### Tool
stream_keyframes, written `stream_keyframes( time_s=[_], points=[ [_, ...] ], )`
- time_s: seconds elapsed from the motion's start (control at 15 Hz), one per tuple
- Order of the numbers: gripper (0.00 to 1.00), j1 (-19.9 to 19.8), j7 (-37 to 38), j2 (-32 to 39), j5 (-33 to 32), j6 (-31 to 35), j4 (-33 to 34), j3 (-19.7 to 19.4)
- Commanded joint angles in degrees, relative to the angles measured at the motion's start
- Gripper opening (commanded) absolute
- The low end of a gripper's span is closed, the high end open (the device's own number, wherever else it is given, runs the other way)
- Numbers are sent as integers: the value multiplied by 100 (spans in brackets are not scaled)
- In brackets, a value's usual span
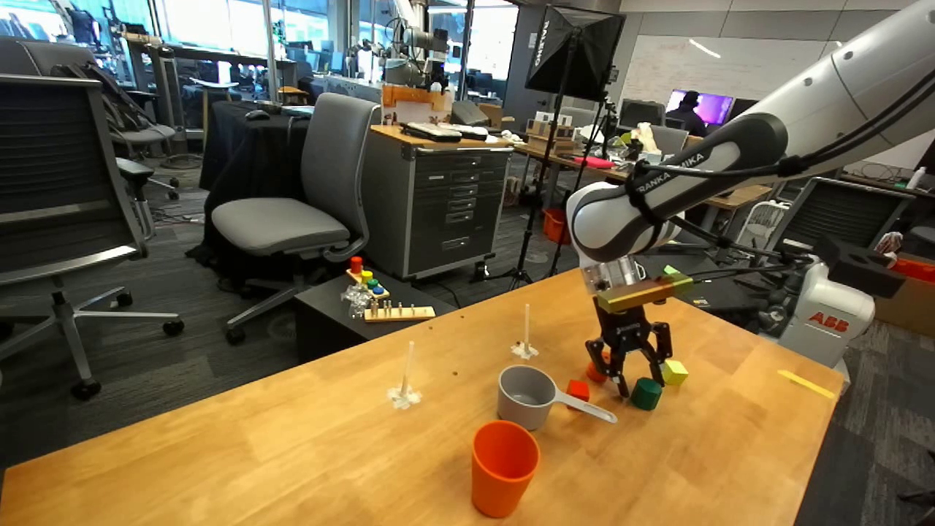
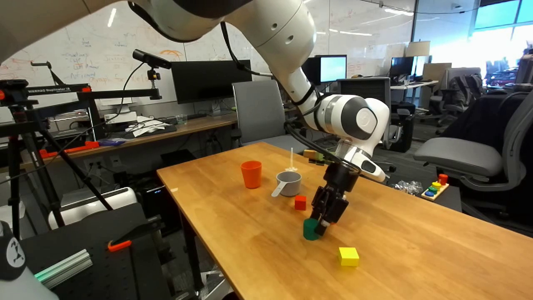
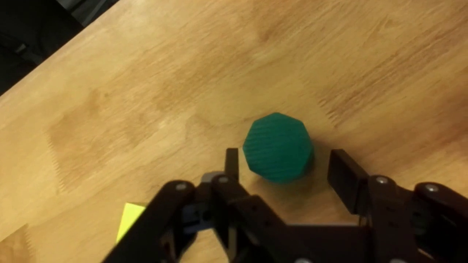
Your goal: Remove the orange cup from the grey cup, then put the green, yellow, and orange blocks inside the grey cup
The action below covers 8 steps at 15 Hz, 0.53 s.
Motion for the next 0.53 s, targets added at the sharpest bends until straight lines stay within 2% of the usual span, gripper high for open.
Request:
stream_keyframes(
  time_s=[0.0, 0.13, 0.2, 0.33, 0.4, 0.47],
  points=[
    [33, -78, -137, 79, 115, -171, 265, -21],
    [18, -128, -149, 41, 149, -156, 246, -12],
    [14, -149, -157, 23, 166, -143, 240, -9],
    [17, -182, -165, 9, 199, -144, 236, -4],
    [58, -193, -164, 3, 219, -161, 237, -1],
    [63, -197, -158, -2, 236, -182, 231, 1]
  ],
)
